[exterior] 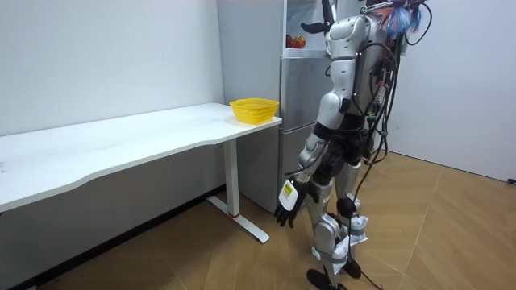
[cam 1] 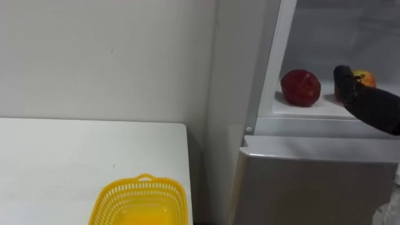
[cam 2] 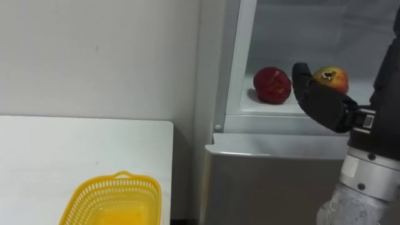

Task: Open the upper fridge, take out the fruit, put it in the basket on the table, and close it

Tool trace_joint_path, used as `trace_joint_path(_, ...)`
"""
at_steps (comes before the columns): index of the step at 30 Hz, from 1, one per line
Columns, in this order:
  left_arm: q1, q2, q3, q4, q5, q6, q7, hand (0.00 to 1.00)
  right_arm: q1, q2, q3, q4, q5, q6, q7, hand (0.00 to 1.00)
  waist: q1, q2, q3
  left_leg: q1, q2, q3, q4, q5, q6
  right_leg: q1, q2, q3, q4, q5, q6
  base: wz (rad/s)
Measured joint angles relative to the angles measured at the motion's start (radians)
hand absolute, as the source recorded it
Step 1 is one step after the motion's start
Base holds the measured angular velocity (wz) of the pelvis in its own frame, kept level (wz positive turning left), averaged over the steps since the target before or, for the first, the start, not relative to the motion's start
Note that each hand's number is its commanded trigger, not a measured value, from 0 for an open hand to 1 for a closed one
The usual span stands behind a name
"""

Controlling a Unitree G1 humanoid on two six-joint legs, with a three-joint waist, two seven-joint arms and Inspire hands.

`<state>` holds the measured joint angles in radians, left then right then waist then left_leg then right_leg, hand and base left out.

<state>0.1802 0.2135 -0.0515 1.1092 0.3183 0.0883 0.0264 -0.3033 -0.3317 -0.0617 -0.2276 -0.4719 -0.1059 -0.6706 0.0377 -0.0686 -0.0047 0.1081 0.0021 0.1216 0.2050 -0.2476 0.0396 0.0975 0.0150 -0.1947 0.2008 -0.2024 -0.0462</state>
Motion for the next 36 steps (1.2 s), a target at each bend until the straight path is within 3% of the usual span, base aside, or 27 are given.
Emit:
trace_joint_path(8,-0.008,0.000,0.002,-0.012,0.001,0.000,-0.017,0.00,-0.038,-0.019,0.001,0.090,0.019,0.025,0.051,0.00,0.025,0.008,0.0075,0.004,-0.002,-0.017,0.000,0.003,-0.002,0.004,-0.006,-0.010,0.000,0.000,0.000,0.03)
trace_joint_path(16,-0.004,0.000,0.017,-0.009,0.000,0.001,-0.025,0.00,-0.090,-0.020,-0.001,0.167,0.026,0.037,0.052,0.00,0.027,0.007,0.0044,-0.012,-0.004,-0.021,0.001,0.008,-0.002,-0.010,-0.008,-0.020,-0.014,0.002,-0.003,0.00)
trace_joint_path(26,-0.010,0.001,0.029,-0.008,-0.001,0.001,-0.037,0.00,-0.091,-0.020,0.004,0.205,0.100,0.045,0.092,0.00,0.052,0.004,0.0027,-0.012,-0.005,-0.028,-0.001,0.009,-0.003,-0.009,-0.008,-0.029,-0.013,0.002,-0.003,0.01)
trace_joint_path(30,-0.005,0.001,0.029,-0.008,-0.001,0.004,-0.036,0.00,-0.091,-0.020,0.012,0.218,0.132,0.066,0.118,0.00,0.053,0.002,0.0034,-0.012,-0.005,-0.029,-0.001,0.009,-0.003,-0.009,-0.009,-0.030,-0.013,0.002,-0.003,0.00)
trace_joint_path(36,0.002,0.002,0.030,-0.008,-0.001,0.014,-0.036,0.00,-0.091,-0.020,0.026,0.218,0.142,0.067,0.128,0.00,0.054,0.000,0.0038,-0.012,-0.006,-0.030,0.001,0.009,-0.003,-0.009,-0.010,-0.031,-0.010,0.002,-0.003,0.00)
